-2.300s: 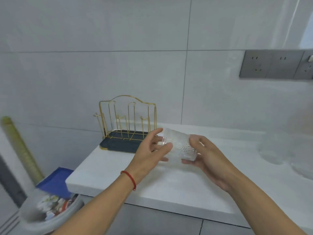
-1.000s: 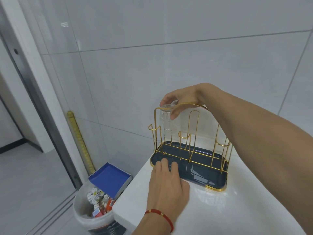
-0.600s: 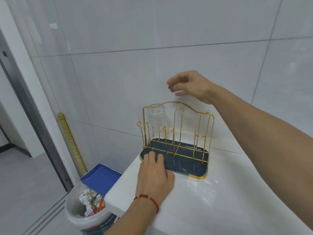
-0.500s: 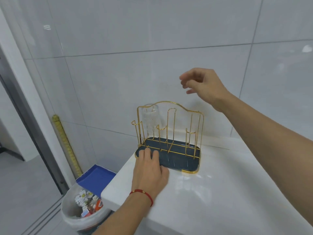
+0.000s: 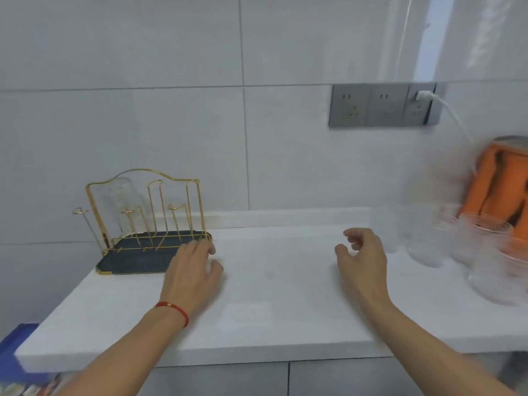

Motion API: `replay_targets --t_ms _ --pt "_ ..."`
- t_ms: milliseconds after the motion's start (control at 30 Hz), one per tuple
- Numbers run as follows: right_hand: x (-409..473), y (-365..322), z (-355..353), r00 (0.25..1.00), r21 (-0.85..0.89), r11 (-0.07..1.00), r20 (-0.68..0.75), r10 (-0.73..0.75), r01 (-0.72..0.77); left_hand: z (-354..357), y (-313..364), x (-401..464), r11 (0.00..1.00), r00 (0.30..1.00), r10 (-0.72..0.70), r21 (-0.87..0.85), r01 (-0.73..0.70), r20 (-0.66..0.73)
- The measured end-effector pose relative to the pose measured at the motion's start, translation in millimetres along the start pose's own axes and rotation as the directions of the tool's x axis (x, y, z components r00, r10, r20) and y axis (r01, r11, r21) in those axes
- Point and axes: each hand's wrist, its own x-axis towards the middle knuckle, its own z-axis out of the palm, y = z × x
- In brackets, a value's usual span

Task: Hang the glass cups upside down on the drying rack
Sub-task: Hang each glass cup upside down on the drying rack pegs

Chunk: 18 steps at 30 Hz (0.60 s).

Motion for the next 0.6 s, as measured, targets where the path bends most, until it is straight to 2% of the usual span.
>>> replay_targets --t_ms 67,133,267,400,500,600 --pt "9.8 11.8 -12.5 0.962 0.052 0.977 -0.17 0.212 -0.206 24.7 39.0 2.2 0.995 0.997 0.063 -0.084 -0.06 0.036" --pt "20.8 21.0 -17.9 0.918 0.085 0.94 -0.203 0.341 -0.33 44.5 67.9 2.3 0.986 0.992 0.106 -0.136 -0.095 0.075" --pt "47.4 35.5 -9.8 0.934 0.052 0.952 -0.182 0.307 -0.303 64.0 81.7 0.1 0.975 0.966 0.218 0.0 -0.22 0.136" --pt "72.9 40.2 10.4 0.912 0.019 0.955 -0.293 0.287 -0.295 64.9 76.1 0.4 0.989 0.977 0.149 -0.025 -0.147 0.15" --pt "82.1 42.3 23.4 0.871 -0.041 0.948 -0.41 0.271 -0.314 67.5 77.5 0.4 0.989 0.974 0.15 -0.01 -0.151 0.168" --pt "84.9 44.3 29.4 0.854 -0.133 0.924 -0.448 0.266 -0.358 68.2 77.3 0.3 0.991 0.976 0.137 -0.025 -0.134 0.17"
